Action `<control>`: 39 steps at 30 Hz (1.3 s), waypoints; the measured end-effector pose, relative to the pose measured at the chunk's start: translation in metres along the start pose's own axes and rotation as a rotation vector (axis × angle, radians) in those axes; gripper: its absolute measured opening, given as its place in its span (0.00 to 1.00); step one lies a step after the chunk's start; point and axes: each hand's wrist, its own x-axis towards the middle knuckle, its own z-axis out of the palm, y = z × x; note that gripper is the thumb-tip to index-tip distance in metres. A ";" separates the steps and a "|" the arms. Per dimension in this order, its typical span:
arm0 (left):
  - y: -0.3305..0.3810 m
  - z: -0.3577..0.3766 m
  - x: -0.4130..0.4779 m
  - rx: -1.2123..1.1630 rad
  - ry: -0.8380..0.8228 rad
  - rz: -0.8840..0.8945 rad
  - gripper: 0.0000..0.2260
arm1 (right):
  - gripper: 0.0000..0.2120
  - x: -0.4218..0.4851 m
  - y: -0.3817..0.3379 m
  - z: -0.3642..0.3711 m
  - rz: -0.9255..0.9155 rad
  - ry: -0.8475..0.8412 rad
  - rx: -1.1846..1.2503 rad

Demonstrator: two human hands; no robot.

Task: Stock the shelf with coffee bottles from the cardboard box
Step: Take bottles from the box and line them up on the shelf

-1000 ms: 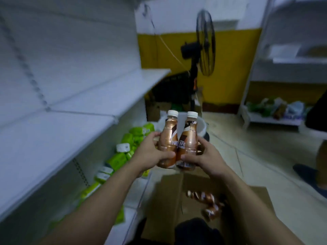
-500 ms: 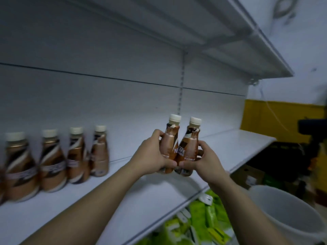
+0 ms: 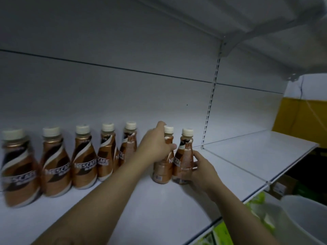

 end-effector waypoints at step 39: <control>-0.020 -0.032 0.017 0.926 0.337 0.084 0.34 | 0.50 0.030 -0.029 0.034 -0.063 0.044 -0.470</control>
